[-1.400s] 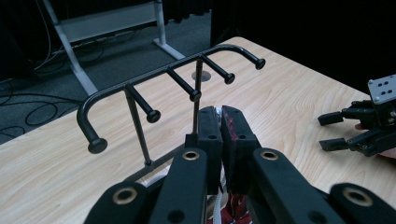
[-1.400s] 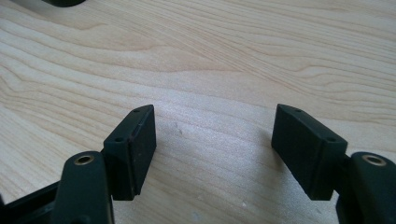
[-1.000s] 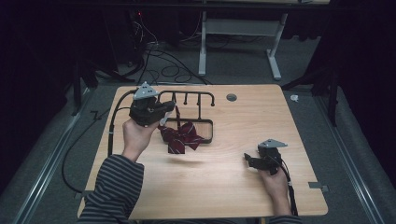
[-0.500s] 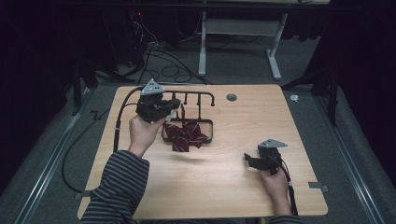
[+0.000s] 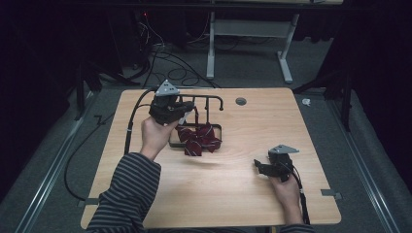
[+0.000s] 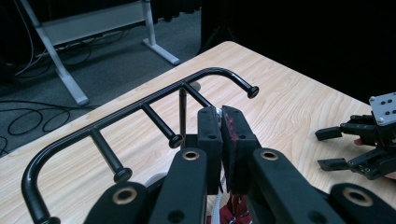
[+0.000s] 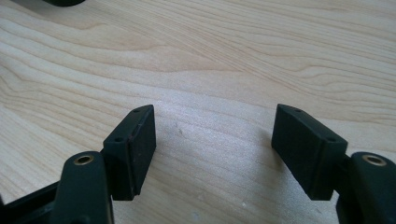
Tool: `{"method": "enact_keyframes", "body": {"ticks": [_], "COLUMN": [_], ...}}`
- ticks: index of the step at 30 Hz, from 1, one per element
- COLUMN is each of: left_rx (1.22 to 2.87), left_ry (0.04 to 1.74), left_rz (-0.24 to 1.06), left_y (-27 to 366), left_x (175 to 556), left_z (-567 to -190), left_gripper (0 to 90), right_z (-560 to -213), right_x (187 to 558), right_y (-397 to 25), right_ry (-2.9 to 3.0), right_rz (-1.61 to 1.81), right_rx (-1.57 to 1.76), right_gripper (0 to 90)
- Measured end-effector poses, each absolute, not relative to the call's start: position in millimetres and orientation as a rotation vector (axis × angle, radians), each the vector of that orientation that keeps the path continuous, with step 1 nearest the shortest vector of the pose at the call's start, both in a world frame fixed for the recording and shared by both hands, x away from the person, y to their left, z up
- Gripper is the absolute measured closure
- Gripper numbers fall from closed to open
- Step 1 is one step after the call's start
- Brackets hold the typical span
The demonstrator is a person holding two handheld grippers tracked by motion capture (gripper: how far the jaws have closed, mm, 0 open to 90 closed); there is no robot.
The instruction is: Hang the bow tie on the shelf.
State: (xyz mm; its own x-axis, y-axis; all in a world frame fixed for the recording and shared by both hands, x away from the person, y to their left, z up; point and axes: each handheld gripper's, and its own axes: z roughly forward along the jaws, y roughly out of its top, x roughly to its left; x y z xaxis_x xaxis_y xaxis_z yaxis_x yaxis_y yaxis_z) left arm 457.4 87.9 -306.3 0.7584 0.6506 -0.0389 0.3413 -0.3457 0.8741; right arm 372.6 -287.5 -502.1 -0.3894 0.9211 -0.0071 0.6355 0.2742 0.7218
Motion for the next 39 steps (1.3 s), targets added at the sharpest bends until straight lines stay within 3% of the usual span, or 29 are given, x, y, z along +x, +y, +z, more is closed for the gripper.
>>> {"method": "enact_keyframes", "body": {"ticks": [39], "left_rx": [1.964], "left_ry": [0.876], "left_rz": [0.415], "left_y": [75.2], "left_x": [505.2], "left_z": [-317.6], "left_gripper": [87.1], "right_z": [-502.2], "right_x": [372.4], "right_y": [-287.4], "right_ry": [2.121], "right_rz": [0.899], "right_rx": [1.402], "right_gripper": [32.1]}}
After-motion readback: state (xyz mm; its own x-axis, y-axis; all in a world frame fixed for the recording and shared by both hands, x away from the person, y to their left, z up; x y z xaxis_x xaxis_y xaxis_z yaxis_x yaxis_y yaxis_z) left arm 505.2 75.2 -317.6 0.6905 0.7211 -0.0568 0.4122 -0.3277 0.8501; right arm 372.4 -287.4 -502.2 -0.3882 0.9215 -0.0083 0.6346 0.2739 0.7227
